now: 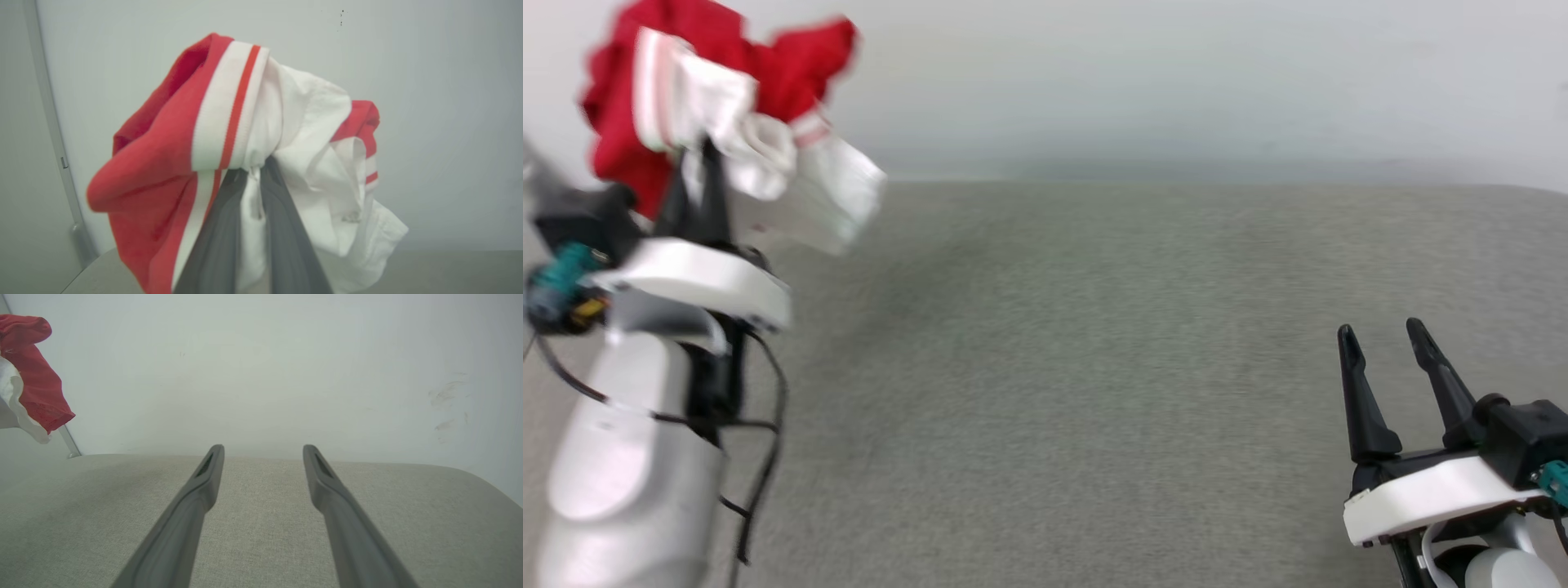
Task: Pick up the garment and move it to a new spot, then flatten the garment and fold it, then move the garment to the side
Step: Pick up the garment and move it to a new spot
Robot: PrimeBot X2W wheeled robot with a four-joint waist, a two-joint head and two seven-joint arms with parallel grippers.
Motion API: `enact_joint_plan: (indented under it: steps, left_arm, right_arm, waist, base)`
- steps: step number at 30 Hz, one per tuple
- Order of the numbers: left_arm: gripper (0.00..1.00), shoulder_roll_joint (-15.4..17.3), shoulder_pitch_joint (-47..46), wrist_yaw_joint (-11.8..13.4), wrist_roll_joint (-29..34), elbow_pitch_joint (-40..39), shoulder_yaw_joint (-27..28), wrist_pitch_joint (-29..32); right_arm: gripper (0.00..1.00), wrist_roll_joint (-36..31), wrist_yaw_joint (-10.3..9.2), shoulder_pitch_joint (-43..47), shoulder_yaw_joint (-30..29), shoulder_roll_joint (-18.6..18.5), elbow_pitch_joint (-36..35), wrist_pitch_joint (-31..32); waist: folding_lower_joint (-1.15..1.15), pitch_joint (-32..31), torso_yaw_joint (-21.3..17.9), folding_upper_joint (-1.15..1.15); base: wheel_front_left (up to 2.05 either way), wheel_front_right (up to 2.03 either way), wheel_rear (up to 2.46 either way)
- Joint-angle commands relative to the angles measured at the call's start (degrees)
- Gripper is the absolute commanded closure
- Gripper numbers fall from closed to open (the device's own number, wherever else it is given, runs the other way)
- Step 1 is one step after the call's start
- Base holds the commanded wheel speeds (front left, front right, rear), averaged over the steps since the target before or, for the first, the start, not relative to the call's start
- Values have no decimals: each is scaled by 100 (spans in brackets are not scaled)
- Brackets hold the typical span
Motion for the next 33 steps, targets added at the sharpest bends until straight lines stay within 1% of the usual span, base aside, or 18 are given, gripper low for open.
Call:
enact_joint_plan:
  steps: [1,4,5,6,9,11,15,20,23,29,30,31,32,33]
  left_arm:
    - [100,-141,298,14,-5,-279,-133,25]
    - [100,-360,656,-10,8,-628,-377,60]
    - [100,-360,656,-10,8,-628,-377,60]
    - [100,-418,771,-21,23,-730,-474,64]
    - [100,-658,1071,-58,36,-973,-750,58]
    - [100,-813,1245,-122,85,-1065,-1009,87]
    - [100,-1059,1502,-351,206,-1086,-1617,245]
    - [100,-1300,1651,-596,293,-753,-2234,422]
    - [100,-1408,1593,-673,402,-455,-2533,491]
    - [100,-1393,1365,-744,558,389,-2852,649]
    - [84,-1426,1327,-772,516,511,-2867,658]
    - [56,-1449,1285,-793,488,610,-2890,649]
    - [23,-1458,1235,-805,467,676,-2906,624]
    - [0,-1470,1178,-822,466,706,-2918,552]
  right_arm:
    - [0,49,-1,109,14,16,-44,37]
    - [0,69,-2,168,48,16,-71,80]
    - [0,69,-2,168,48,16,-71,80]
    - [0,70,-1,189,56,16,-92,95]
    - [0,76,-1,250,59,16,-131,153]
    - [0,70,-1,248,73,16,-161,183]
    - [0,42,-1,261,87,16,-229,258]
    - [0,81,-1,149,101,17,-343,280]
    - [0,123,-1,75,115,16,-350,260]
    - [0,186,-1,-54,179,16,-242,141]
    - [0,194,-1,-79,189,16,-221,121]
    - [0,198,-1,-98,187,16,-196,100]
    - [0,205,-2,-108,181,16,-173,80]
    - [0,209,-1,-105,166,16,-148,55]
  waist:
    - [1,-236,-382,0]
    - [1,-314,-634,0]
    - [1,-314,-634,0]
    - [1,-324,-713,0]
    - [1,-345,-906,0]
    - [1,-355,-1009,0]
    - [1,-315,-1169,0]
    - [1,-54,-1269,0]
    - [1,145,-1284,0]
    - [1,440,-1326,0]
    - [1,468,-1330,0]
    - [1,484,-1328,0]
    - [1,495,-1321,0]
    - [1,493,-1302,0]
  base:
    - [0,0,0]
    - [0,0,0]
    - [0,0,0]
    - [0,0,0]
    - [0,0,0]
    - [0,0,0]
    - [0,0,0]
    - [0,0,0]
    - [0,0,0]
    - [0,0,0]
    - [0,0,0]
    - [0,0,0]
    - [0,0,0]
    - [0,0,0]
